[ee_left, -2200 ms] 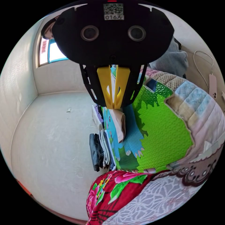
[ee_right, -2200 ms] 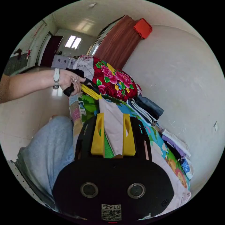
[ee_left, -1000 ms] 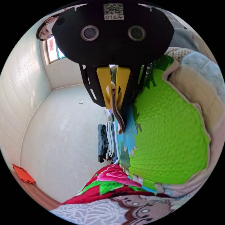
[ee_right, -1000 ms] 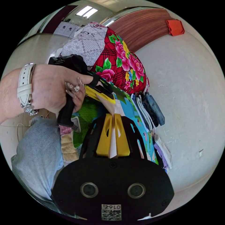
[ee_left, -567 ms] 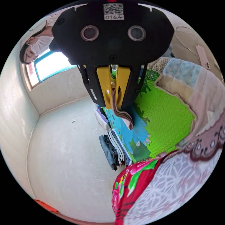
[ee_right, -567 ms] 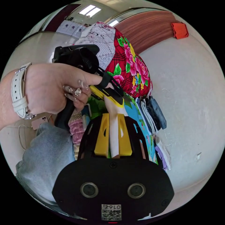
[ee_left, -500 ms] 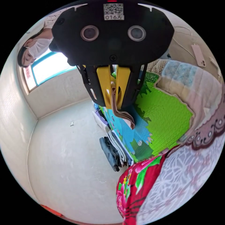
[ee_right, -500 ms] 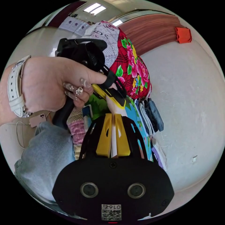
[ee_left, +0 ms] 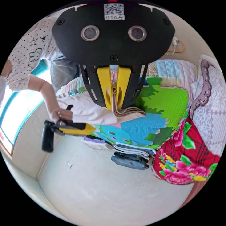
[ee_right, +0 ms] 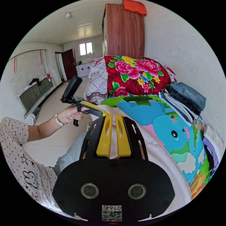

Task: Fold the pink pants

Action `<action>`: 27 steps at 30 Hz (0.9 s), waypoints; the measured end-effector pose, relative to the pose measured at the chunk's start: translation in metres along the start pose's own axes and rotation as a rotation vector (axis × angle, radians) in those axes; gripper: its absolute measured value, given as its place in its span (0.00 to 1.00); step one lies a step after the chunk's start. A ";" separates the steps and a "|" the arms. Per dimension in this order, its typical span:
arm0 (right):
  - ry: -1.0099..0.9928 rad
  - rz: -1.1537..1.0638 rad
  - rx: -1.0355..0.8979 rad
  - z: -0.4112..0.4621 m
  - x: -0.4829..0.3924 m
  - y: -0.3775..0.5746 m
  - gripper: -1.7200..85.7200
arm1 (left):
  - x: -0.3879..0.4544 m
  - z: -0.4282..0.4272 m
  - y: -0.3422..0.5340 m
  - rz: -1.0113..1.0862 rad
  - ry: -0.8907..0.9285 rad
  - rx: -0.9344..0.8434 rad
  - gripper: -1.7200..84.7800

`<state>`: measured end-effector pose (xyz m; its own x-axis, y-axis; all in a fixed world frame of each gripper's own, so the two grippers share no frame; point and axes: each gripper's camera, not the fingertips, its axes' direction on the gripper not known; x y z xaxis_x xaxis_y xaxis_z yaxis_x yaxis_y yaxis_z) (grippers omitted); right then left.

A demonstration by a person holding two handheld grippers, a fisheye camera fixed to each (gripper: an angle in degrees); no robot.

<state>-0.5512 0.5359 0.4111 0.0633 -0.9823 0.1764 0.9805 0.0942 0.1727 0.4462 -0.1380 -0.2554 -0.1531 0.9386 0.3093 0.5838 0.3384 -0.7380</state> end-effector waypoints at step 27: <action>0.308 -0.284 -0.357 0.075 -0.072 -0.034 0.16 | 0.428 -0.124 -0.222 0.570 -0.884 -0.114 0.01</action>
<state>-0.6027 0.6158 0.4656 -0.2141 -0.9681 -0.1301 0.9658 -0.1898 -0.1769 0.3499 0.1800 0.1148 -0.3324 0.6876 -0.6455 0.8164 -0.1330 -0.5620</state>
